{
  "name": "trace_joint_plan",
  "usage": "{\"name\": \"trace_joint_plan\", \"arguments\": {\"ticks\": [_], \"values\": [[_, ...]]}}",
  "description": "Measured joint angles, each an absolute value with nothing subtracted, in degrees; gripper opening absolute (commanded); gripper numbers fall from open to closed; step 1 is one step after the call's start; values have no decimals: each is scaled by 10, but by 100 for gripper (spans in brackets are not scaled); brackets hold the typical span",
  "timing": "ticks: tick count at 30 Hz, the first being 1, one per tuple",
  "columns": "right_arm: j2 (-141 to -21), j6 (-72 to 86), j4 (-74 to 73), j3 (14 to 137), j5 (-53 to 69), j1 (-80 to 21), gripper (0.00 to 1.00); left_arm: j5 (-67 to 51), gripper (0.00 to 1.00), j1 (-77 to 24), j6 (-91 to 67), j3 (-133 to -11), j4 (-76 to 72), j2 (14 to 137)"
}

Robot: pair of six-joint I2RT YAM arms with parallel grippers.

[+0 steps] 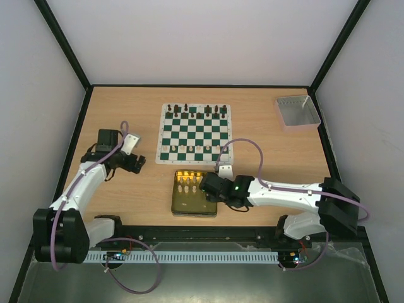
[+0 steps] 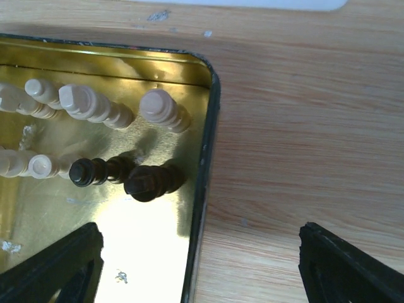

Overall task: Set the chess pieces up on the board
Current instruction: Move the storage box to the center of the board.

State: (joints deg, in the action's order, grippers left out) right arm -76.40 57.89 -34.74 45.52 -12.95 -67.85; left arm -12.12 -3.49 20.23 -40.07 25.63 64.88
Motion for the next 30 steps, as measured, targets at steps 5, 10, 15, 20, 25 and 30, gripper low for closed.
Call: {"name": "trace_joint_plan", "arguments": {"ticks": [5,10,15,20,25,30], "values": [[-789,584,-319,455,-117,-679,63,-131,100,7,203,-401,256,664],[-788,590,-309,452,-111,-679,57,-141,100,7,203,-401,256,664],[-779,596,-303,433,-95,-679,49,-146,100,7,203,-401,256,664],[-772,597,-302,415,-76,-679,40,-148,100,7,203,-401,256,664],[-772,597,-301,413,-67,-679,38,-150,100,7,203,-401,255,670],[-775,591,-303,415,-67,-679,38,-150,100,7,203,-401,250,678]]}}
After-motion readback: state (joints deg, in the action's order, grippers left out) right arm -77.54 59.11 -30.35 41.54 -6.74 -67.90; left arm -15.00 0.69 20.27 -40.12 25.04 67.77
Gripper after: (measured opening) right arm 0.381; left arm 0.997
